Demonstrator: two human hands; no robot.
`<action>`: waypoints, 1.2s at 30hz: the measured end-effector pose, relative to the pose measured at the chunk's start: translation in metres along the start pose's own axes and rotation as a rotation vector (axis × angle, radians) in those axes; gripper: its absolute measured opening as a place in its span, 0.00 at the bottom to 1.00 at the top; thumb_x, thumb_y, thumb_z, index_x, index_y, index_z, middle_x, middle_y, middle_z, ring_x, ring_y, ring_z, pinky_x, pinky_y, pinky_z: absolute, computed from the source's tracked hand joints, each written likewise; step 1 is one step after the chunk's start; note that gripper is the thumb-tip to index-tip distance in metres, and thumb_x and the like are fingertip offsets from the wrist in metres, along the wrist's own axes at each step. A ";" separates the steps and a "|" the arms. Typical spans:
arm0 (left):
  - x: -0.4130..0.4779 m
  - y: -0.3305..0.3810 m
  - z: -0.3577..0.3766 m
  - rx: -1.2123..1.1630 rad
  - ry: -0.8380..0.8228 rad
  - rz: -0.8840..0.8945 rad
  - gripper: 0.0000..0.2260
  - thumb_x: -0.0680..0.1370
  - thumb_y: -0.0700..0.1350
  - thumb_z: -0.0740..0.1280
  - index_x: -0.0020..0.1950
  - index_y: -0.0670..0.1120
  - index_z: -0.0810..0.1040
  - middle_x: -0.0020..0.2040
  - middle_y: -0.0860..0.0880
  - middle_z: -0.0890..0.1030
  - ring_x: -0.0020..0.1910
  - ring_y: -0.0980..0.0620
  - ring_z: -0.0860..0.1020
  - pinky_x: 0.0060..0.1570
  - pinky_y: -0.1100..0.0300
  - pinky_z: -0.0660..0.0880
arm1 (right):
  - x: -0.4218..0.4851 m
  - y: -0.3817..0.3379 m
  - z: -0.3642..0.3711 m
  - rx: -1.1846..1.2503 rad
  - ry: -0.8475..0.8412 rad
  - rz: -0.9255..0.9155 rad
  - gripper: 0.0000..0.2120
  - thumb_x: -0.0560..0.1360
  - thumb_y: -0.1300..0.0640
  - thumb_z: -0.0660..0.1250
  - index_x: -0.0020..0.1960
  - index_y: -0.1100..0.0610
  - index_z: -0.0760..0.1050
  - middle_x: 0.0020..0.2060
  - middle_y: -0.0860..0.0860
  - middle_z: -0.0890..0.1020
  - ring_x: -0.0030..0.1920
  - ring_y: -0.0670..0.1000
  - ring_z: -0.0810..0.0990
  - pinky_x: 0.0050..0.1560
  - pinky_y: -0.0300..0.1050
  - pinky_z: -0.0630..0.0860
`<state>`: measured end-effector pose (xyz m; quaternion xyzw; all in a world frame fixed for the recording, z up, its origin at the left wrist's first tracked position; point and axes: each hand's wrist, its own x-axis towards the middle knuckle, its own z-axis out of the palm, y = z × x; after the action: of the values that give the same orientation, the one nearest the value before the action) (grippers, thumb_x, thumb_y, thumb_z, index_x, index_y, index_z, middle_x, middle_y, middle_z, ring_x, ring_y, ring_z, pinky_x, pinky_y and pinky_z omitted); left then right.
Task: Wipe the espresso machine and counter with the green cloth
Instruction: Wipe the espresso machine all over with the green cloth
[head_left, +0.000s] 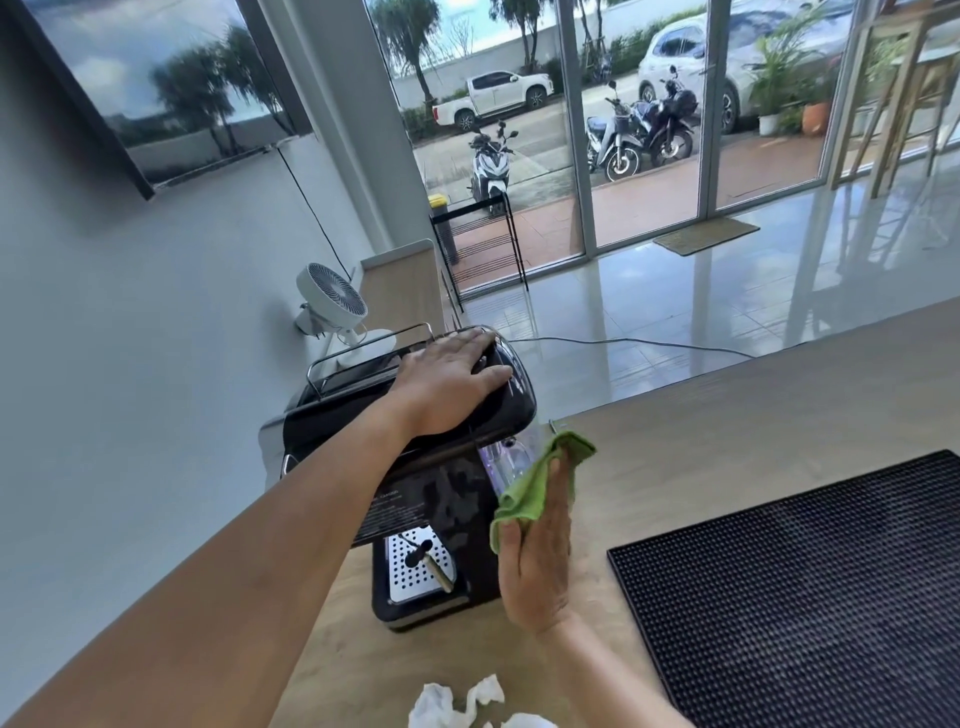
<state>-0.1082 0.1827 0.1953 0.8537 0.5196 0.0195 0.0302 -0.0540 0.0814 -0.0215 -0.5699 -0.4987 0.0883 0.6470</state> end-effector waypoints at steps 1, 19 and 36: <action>-0.001 0.000 0.000 -0.005 -0.005 -0.003 0.29 0.78 0.65 0.51 0.77 0.58 0.53 0.78 0.58 0.53 0.77 0.57 0.50 0.74 0.47 0.48 | -0.006 0.001 0.000 0.052 -0.003 0.071 0.33 0.82 0.42 0.47 0.79 0.60 0.48 0.79 0.53 0.51 0.79 0.57 0.51 0.73 0.66 0.56; -0.005 0.004 -0.001 0.024 -0.002 -0.018 0.28 0.78 0.65 0.50 0.77 0.59 0.52 0.78 0.59 0.53 0.77 0.57 0.50 0.73 0.46 0.49 | 0.060 0.008 -0.027 0.655 -0.307 1.011 0.22 0.80 0.41 0.54 0.61 0.51 0.79 0.54 0.52 0.84 0.54 0.54 0.83 0.58 0.57 0.78; -0.010 0.006 -0.007 -0.058 -0.012 -0.008 0.24 0.81 0.60 0.47 0.77 0.59 0.52 0.78 0.60 0.52 0.77 0.59 0.49 0.74 0.51 0.46 | 0.086 0.015 -0.023 0.633 -0.370 1.110 0.24 0.76 0.37 0.55 0.58 0.51 0.80 0.54 0.58 0.84 0.55 0.61 0.82 0.58 0.61 0.78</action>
<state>-0.1082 0.1715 0.2025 0.8505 0.5219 0.0294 0.0583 0.0118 0.1300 0.0166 -0.5001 -0.1840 0.6470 0.5454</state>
